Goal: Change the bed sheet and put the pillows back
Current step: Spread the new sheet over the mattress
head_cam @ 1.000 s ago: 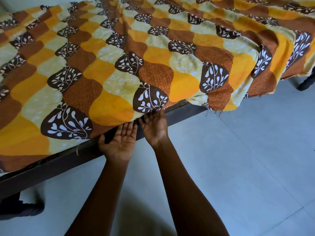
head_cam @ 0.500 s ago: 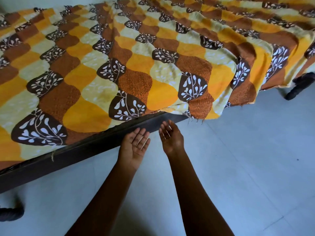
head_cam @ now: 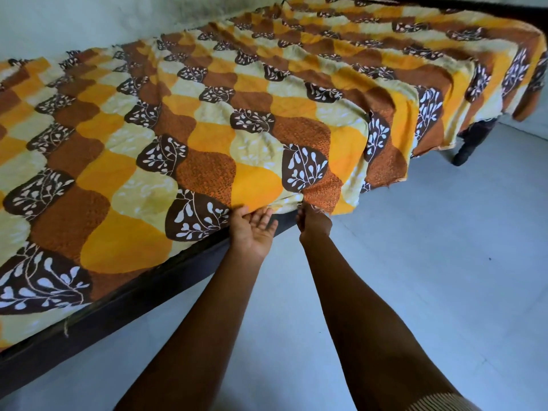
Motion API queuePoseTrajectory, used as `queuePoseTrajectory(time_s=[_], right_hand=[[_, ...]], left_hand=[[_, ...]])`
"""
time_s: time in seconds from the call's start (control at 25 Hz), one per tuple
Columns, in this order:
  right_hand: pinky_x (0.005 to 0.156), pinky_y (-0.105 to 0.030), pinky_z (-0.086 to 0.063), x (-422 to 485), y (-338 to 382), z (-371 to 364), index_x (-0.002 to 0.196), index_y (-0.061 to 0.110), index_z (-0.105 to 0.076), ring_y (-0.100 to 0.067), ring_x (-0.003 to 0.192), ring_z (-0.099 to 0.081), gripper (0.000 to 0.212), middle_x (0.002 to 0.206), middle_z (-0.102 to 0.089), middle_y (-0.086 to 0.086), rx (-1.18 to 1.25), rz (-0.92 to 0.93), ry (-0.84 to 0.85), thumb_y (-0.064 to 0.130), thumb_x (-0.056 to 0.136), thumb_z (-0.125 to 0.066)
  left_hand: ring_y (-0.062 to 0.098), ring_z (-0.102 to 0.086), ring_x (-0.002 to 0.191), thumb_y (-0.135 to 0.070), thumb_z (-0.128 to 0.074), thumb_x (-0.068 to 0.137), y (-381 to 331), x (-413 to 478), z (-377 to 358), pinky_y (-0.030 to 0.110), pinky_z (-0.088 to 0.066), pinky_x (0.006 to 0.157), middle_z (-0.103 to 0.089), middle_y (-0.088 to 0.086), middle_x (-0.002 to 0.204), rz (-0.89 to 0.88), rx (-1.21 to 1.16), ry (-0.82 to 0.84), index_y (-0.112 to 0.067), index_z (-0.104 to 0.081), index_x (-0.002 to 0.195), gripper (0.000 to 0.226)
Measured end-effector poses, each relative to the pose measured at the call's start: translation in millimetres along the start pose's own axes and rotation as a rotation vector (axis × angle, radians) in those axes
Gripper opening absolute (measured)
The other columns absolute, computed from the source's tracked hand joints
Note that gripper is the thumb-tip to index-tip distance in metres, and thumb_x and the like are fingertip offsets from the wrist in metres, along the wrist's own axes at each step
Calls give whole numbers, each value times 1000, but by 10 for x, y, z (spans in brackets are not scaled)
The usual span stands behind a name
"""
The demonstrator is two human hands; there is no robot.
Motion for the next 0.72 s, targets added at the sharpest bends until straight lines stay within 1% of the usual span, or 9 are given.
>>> queuePoseTrajectory(time_s=[0.08, 0.2, 0.28, 0.4, 0.44, 0.52, 0.56, 0.64, 0.72], right_hand=[[65, -21, -52, 66, 84, -50, 69, 8, -58, -9, 53, -61, 19, 51, -64, 3, 0, 33, 34, 11, 87, -63], [59, -22, -56, 17, 78, -127, 87, 0, -60, -13, 59, -66, 2, 57, -68, -3, 203, 31, 112, 0, 88, -58], [62, -26, -58, -80, 99, -213, 94, -4, -60, -21, 72, -66, 10, 68, -70, -10, 360, 63, 176, 3, 91, -54], [91, -30, -47, -184, 133, -370, 111, 1, -55, -22, 95, -58, 33, 95, -61, -10, 405, 61, 300, 27, 99, -40], [94, -30, -42, -209, 133, -455, 108, 6, -55, -20, 92, -55, 35, 94, -57, -7, 407, 62, 335, 35, 99, -37], [85, -28, -42, -234, 137, -659, 91, 14, -55, -15, 81, -53, 38, 87, -54, -2, 431, 53, 383, 44, 98, -32], [80, -28, -43, -240, 145, -761, 91, 16, -55, -15, 84, -56, 41, 92, -58, -1, 459, 46, 406, 47, 98, -29], [82, -32, -46, -229, 172, -907, 107, 15, -57, -20, 98, -58, 47, 113, -60, -1, 541, 26, 443, 50, 97, -27], [88, -33, -45, -220, 161, -846, 120, 11, -54, -21, 100, -56, 47, 117, -59, -6, 468, 40, 394, 44, 99, -29]], left_hand=[[28, -48, 119, -19, -33, 94, -35, 96, 10, 41, -35, 101, -55, 14, 107, 22, -93, 18, -2, -51, 93, 24], [29, -47, 126, -16, -31, 94, -40, 147, 115, 43, -36, 105, -54, 19, 121, 34, -214, 100, 0, -52, 103, 28], [30, -43, 131, -15, -29, 94, -68, 187, 187, 44, -34, 106, -47, 19, 137, 68, -247, 155, 2, -51, 107, 31], [30, -37, 135, -14, -28, 90, -97, 215, 197, 45, -33, 105, -40, 18, 144, 96, -287, 227, 3, -51, 112, 36], [30, -36, 135, -13, -31, 85, -107, 216, 190, 45, -32, 105, -39, 18, 144, 103, -293, 252, 2, -51, 112, 37], [29, -36, 136, -13, -37, 72, -132, 207, 185, 46, -29, 108, -40, 17, 144, 113, -302, 294, 2, -51, 113, 45], [29, -36, 135, -14, -38, 70, -140, 197, 180, 45, -29, 109, -41, 17, 144, 115, -298, 319, 1, -51, 114, 49], [29, -37, 135, -15, -38, 74, -133, 182, 173, 45, -28, 109, -41, 15, 144, 116, -284, 349, -1, -51, 116, 46], [29, -38, 134, -16, -33, 87, -85, 179, 195, 44, -29, 109, -43, 12, 143, 117, -270, 319, -4, -52, 115, 36]])
Point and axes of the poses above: each hand's wrist, its own x-axis towards the middle knuckle, its own z-axis out of the back of the hand, y = z × x, the point moved 7 cm from there along x, towards the middle knuckle
